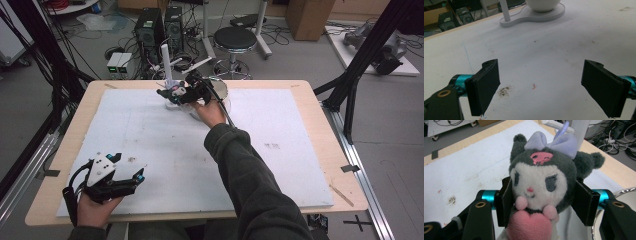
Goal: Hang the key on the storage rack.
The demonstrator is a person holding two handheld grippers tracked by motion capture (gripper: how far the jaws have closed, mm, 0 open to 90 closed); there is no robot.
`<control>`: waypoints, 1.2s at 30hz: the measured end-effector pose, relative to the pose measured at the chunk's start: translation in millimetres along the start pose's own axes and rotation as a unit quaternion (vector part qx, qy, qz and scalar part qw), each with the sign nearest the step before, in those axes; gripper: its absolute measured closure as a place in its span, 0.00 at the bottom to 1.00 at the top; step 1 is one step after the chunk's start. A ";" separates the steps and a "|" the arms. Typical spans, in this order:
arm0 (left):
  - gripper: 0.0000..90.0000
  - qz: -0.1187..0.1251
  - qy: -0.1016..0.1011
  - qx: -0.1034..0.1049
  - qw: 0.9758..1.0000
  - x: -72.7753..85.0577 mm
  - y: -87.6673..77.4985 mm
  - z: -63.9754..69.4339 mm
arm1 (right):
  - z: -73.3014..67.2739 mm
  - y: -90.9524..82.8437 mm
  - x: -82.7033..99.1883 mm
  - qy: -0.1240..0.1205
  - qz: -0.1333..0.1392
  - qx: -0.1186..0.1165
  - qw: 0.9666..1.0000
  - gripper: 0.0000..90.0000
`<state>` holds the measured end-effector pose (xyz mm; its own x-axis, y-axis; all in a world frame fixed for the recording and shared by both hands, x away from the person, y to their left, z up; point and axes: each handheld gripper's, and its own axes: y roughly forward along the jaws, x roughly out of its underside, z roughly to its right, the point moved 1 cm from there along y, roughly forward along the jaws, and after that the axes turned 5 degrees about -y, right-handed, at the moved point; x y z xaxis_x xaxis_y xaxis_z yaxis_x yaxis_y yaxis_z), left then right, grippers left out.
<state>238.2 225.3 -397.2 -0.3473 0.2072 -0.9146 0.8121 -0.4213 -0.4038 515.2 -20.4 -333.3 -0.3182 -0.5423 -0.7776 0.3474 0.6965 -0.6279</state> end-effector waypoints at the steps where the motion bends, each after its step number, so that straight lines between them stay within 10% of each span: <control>1: 0.17 0.000 0.000 0.000 1.000 0.0 -0.2 -0.1 | -1.0 1.0 0.2 0.004 -0.004 -0.001 1.000 0.45; 36: 0.17 0.002 0.001 0.001 1.000 0.0 -0.3 -0.5 | -3.5 19.3 5.0 0.010 -0.023 0.003 1.000 0.44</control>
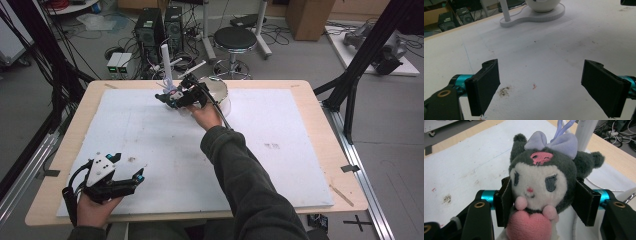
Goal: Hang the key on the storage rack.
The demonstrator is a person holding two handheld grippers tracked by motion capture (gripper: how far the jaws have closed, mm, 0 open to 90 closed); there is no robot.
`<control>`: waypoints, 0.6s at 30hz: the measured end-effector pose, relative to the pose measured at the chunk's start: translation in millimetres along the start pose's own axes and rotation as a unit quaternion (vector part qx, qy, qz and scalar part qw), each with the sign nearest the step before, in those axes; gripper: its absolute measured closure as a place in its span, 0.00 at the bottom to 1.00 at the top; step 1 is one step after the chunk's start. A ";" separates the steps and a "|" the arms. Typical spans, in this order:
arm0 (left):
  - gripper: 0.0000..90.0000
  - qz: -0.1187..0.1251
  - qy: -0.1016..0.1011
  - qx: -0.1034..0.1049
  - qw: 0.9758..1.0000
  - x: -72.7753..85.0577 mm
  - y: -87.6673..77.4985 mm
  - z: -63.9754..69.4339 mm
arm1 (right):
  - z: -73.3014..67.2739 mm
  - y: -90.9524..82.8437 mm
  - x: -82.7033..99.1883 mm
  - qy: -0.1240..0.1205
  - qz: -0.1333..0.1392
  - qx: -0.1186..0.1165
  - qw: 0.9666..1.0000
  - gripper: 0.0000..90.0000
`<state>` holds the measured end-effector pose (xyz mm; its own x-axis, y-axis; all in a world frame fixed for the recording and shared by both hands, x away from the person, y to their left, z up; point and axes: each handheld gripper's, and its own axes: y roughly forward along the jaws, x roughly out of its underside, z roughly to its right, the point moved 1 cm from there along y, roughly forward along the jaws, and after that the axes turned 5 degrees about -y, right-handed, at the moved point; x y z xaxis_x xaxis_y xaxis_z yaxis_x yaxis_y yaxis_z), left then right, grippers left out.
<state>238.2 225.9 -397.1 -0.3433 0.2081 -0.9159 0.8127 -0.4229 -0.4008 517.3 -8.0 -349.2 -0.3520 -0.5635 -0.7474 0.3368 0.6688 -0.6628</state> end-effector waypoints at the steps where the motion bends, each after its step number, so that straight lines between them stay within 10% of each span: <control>1: 0.17 0.000 0.000 0.000 1.000 0.0 0.0 0.0 | 0.5 0.3 0.3 0.000 -0.003 0.000 1.000 0.44; 18: 0.17 -0.001 0.002 0.000 1.000 -0.1 -0.4 -0.6 | 2.5 8.1 3.5 0.015 -0.011 -0.004 1.000 0.38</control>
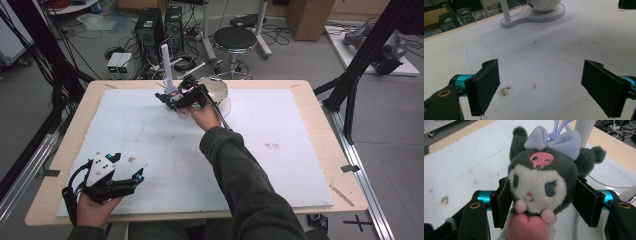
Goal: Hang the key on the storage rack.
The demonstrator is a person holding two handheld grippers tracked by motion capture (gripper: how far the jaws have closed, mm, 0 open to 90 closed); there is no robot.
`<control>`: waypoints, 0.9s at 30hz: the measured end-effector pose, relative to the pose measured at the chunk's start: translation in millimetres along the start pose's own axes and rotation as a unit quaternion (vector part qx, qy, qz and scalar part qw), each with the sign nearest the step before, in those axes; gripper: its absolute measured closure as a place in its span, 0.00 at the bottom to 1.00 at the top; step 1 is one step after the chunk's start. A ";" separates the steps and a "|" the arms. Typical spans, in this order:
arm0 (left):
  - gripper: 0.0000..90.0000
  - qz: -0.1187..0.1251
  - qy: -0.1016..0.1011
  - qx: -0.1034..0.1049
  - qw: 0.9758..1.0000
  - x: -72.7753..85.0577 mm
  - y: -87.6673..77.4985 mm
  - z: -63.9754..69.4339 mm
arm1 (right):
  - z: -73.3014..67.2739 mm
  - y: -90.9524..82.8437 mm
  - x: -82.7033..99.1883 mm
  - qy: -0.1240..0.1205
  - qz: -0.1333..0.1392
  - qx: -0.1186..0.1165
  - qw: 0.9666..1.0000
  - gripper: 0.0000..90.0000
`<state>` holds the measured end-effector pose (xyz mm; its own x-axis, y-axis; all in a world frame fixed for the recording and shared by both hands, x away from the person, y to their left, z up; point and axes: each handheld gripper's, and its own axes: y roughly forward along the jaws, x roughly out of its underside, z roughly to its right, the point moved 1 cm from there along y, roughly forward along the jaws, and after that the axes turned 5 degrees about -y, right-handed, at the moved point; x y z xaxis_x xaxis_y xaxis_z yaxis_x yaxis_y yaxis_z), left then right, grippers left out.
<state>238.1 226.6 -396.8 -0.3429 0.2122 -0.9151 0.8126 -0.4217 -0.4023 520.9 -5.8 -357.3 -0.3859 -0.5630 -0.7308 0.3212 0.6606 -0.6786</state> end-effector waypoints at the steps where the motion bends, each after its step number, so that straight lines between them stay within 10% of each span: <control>1: 0.17 0.000 0.000 0.000 1.000 0.0 0.1 0.0 | 0.0 0.9 0.5 0.001 -0.002 -0.001 1.000 0.38; 27: 0.17 0.002 -0.001 0.000 1.000 -0.2 -0.1 1.1 | 0.2 -17.5 -1.1 0.005 0.017 -0.025 1.000 0.34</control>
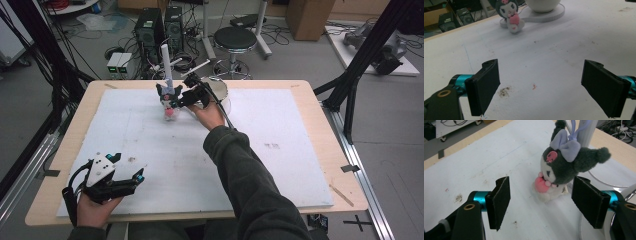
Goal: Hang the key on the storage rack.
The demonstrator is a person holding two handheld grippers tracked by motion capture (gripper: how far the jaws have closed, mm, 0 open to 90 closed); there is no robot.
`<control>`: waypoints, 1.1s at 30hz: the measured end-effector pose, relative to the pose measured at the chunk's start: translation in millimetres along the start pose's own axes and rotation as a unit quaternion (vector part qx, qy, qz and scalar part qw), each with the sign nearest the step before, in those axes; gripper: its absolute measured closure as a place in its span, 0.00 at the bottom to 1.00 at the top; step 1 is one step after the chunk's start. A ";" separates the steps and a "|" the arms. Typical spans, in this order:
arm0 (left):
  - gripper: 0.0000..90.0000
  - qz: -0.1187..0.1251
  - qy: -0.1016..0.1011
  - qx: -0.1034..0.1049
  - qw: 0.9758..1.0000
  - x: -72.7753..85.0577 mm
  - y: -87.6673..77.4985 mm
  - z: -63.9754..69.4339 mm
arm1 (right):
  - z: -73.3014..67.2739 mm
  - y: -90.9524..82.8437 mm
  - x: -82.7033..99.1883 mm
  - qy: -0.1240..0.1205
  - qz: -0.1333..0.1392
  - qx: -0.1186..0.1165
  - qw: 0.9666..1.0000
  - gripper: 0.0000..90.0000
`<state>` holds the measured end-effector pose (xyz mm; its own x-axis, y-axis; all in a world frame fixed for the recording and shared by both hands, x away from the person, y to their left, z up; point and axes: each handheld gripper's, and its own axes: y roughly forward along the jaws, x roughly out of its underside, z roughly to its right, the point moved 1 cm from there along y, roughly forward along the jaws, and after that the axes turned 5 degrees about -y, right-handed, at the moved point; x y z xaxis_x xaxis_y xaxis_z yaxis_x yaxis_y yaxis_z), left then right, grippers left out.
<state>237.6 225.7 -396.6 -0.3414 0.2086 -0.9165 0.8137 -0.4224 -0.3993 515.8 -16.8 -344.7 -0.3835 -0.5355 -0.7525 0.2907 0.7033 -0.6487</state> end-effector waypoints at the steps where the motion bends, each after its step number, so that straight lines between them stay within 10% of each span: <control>1: 0.17 0.000 0.000 0.000 1.000 0.0 0.0 0.0 | -0.1 -3.3 -0.1 0.003 -0.001 -0.003 1.000 0.34; 33: 0.17 -0.004 -0.002 0.006 1.000 -0.3 2.5 1.7 | 11.8 -60.7 61.4 0.026 0.060 -0.023 0.998 0.25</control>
<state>239.0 223.1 -397.4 -0.3495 0.2090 -0.9133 0.8057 -0.4306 -0.4068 485.0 -97.9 -352.8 -0.3933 -0.4221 -0.8168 0.2978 0.7820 -0.5475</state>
